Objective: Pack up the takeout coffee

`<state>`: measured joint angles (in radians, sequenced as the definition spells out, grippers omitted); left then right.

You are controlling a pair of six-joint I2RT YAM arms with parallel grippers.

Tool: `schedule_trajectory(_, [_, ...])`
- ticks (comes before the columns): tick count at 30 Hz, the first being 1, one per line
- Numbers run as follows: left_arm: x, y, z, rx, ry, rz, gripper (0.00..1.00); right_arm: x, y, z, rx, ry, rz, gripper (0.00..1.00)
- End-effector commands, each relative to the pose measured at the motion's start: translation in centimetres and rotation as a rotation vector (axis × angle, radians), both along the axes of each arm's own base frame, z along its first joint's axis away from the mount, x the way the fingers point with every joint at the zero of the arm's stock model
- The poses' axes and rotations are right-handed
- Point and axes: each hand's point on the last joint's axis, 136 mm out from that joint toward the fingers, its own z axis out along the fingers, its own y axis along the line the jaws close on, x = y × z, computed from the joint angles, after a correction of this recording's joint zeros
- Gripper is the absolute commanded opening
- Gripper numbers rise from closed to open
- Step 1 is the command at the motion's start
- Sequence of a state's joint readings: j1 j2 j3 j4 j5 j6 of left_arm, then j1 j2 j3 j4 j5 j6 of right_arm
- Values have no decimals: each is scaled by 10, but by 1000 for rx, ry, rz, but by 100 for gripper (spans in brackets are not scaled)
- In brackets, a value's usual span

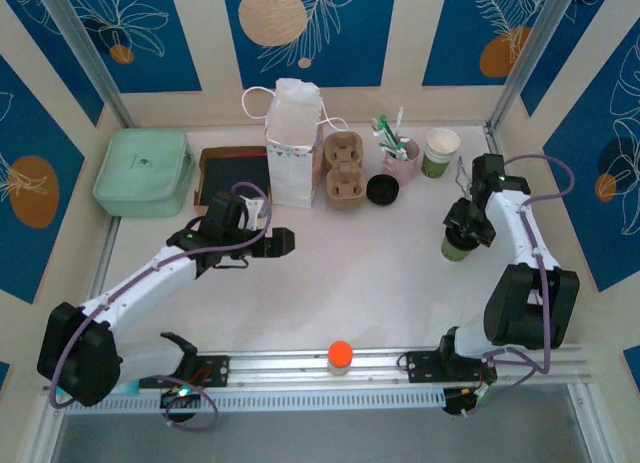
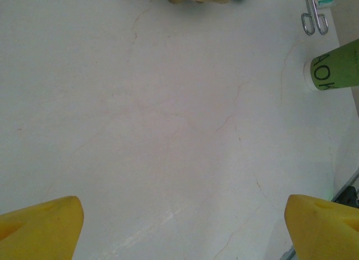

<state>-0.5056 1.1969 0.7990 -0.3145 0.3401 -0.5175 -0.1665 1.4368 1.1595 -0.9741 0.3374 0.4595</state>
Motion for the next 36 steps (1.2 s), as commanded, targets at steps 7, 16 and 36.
schedule_trajectory(7, [-4,7,4,-8,-12,1,92,-3,-14,-4,-30,1,-39,71])
schedule_trajectory(16, [-4,6,6,-15,-10,0,92,-4,-15,3,-40,-23,-47,84])
schedule_trajectory(36, [-1,7,9,-18,-17,14,92,-1,34,94,-74,-257,149,88])
